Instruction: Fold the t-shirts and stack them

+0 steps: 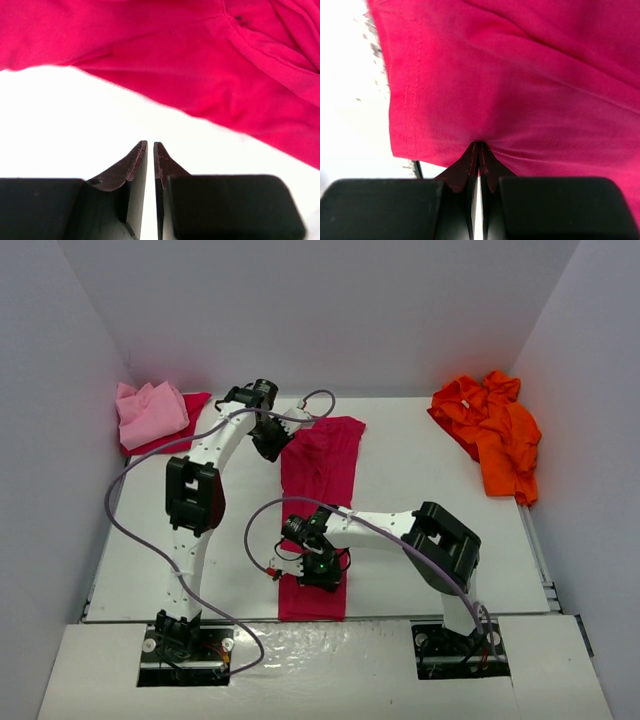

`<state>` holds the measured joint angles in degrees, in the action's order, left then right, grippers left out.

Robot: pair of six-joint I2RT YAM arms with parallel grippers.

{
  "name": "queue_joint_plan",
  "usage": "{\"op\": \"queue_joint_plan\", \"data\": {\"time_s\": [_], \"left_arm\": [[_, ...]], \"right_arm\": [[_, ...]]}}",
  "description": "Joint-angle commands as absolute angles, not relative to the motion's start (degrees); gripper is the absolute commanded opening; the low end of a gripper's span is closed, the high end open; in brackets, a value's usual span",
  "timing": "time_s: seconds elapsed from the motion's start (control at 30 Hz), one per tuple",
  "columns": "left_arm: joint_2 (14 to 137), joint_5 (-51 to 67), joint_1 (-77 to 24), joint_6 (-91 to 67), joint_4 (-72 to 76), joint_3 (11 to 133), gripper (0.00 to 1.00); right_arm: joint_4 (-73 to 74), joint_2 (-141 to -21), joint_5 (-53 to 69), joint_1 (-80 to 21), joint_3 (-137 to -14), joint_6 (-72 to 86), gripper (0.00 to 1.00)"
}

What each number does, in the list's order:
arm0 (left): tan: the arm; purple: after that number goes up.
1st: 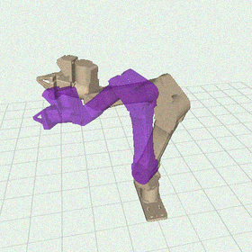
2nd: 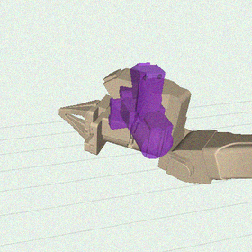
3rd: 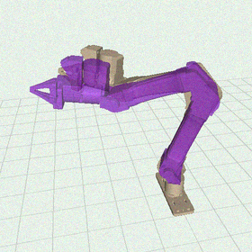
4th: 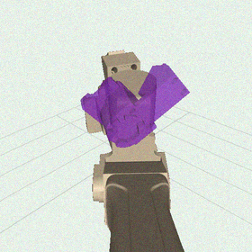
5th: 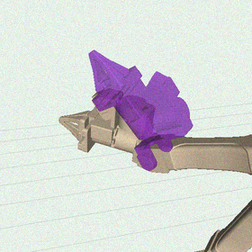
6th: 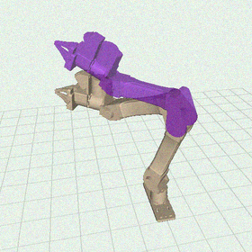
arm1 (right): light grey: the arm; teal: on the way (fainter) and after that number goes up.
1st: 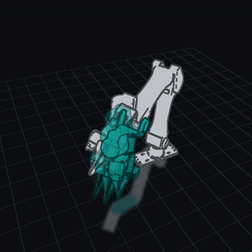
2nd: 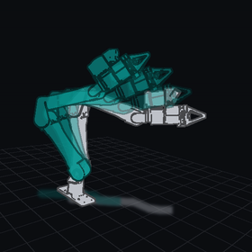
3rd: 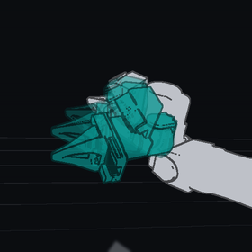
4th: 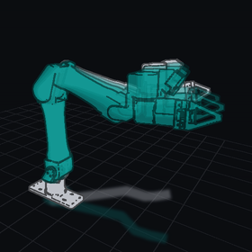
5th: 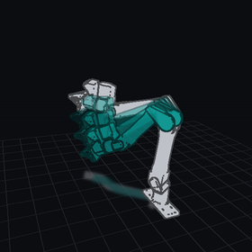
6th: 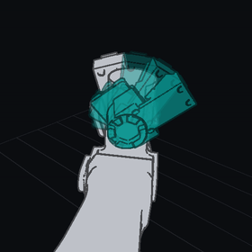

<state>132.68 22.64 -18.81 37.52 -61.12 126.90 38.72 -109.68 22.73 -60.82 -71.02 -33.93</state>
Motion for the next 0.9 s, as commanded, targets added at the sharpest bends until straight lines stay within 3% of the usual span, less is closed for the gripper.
{"op": "queue_joint_plan", "data": {"time_s": [0.0,0.07,0.13,0.2,0.27,0.3,0.37,0.5,0.57,0.6,0.63,0.87], "left_arm": [[121.10,24.77,-18.37,38.50,-58.05,124.95,0.09],[118.92,25.22,-18.46,39.02,-58.10,123.23,0.12],[116.34,25.63,-18.71,39.21,-58.84,122.07,0.22],[113.99,25.01,-19.16,40.33,-58.60,119.40,0.23],[111.73,23.79,-19.81,41.34,-57.51,116.75,0.25],[111.24,23.48,-20.07,41.60,-57.15,116.01,0.26],[111.31,23.15,-20.43,41.82,-56.87,115.78,0.26],[114.79,23.00,-21.87,42.59,-57.09,118.41,0.23],[119.02,22.86,-22.73,42.88,-57.38,121.78,0.13],[121.40,22.80,-23.16,42.94,-58.59,124.27,0.05],[124.24,22.88,-23.57,43.09,-60.05,127.00,0.00],[136.27,24.33,-27.03,46.64,-64.91,139.48,0.00]], "right_arm": [[38.72,-104.07,7.29,-60.33,-72.70,-34.99,0.00],[38.68,-100.74,0.65,-59.41,-76.45,-34.90,0.08],[39.71,-97.95,-2.78,-56.83,-79.97,-35.39,0.16],[39.26,-94.30,-4.18,-53.38,-83.88,-36.02,0.21],[39.52,-92.08,-2.99,-47.94,-86.95,-36.07,0.41],[39.71,-90.91,-3.43,-46.30,-87.68,-36.77,0.43],[39.83,-88.47,-6.49,-45.62,-88.15,-38.40,0.41],[40.07,-85.54,-10.08,-44.16,-89.28,-38.69,0.21],[39.99,-83.74,-9.94,-41.07,-90.14,-38.33,0.07],[39.94,-82.98,-9.29,-39.83,-90.07,-38.22,0.04],[39.84,-82.21,-8.68,-38.63,-89.84,-38.13,0.02],[37.65,-77.30,-5.57,-31.86,-83.23,-37.54,0.02]]}}
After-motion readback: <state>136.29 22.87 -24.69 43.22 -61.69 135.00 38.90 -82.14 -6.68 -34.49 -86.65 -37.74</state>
